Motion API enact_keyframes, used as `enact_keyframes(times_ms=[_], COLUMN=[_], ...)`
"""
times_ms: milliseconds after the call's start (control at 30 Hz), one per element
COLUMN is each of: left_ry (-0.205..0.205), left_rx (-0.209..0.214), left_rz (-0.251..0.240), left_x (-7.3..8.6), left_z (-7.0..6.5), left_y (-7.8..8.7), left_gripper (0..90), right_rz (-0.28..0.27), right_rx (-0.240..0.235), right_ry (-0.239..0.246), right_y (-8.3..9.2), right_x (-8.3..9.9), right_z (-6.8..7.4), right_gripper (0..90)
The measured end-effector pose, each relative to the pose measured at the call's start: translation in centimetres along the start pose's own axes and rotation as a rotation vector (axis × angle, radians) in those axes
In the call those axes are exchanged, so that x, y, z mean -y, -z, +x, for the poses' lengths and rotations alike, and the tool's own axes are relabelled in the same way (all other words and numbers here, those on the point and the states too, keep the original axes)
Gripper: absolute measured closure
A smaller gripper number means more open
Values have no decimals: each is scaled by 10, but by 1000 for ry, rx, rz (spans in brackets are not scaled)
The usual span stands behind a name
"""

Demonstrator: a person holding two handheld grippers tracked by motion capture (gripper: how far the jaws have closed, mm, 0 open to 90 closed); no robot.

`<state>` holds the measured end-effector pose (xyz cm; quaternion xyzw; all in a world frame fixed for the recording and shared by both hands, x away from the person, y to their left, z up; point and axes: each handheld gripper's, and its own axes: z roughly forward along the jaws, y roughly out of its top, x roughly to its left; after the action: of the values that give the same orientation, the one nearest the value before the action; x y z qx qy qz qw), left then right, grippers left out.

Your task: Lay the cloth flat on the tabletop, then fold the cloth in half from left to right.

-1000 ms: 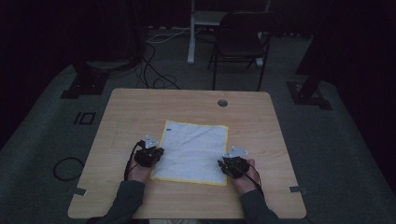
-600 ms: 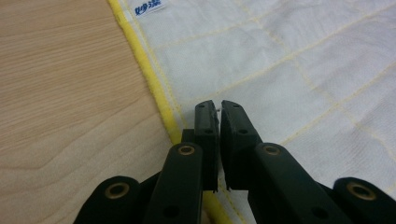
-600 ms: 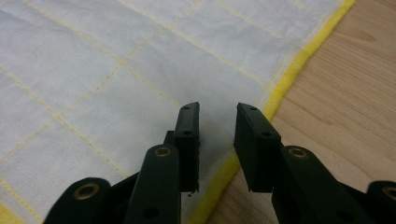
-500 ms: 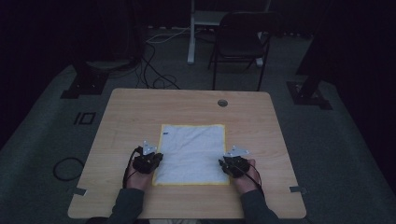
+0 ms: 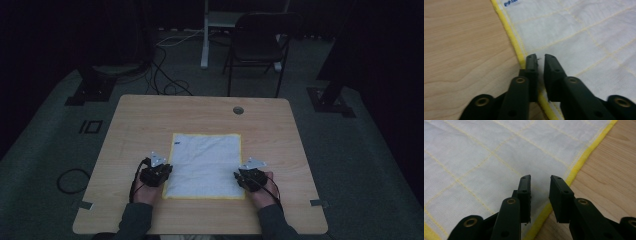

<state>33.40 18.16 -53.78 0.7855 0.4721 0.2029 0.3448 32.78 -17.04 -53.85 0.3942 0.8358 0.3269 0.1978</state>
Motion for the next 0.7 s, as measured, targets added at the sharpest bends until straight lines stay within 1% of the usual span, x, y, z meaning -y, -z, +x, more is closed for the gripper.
enact_keyframes(times_ms=[67,100,333,500,700], left_ry=[21,25,51,59,72], left_rx=[12,11,24,26,24], left_rz=[-21,-27,-53,-55,-50], left_x=[-1,-1,-2,-2,-3], left_z=[4,5,8,9,10], left_y=[3,4,5,4,0], left_gripper=[762,742,673,621,583], right_rz=[-1,-1,-4,-6,-7], right_rx=[0,0,-2,-2,-2], right_ry=[0,1,-3,-5,-5], right_y=[0,0,0,0,0], right_x=[0,0,0,1,1], right_z=[0,0,-1,-1,0], right_gripper=[710,709,701,697,691])
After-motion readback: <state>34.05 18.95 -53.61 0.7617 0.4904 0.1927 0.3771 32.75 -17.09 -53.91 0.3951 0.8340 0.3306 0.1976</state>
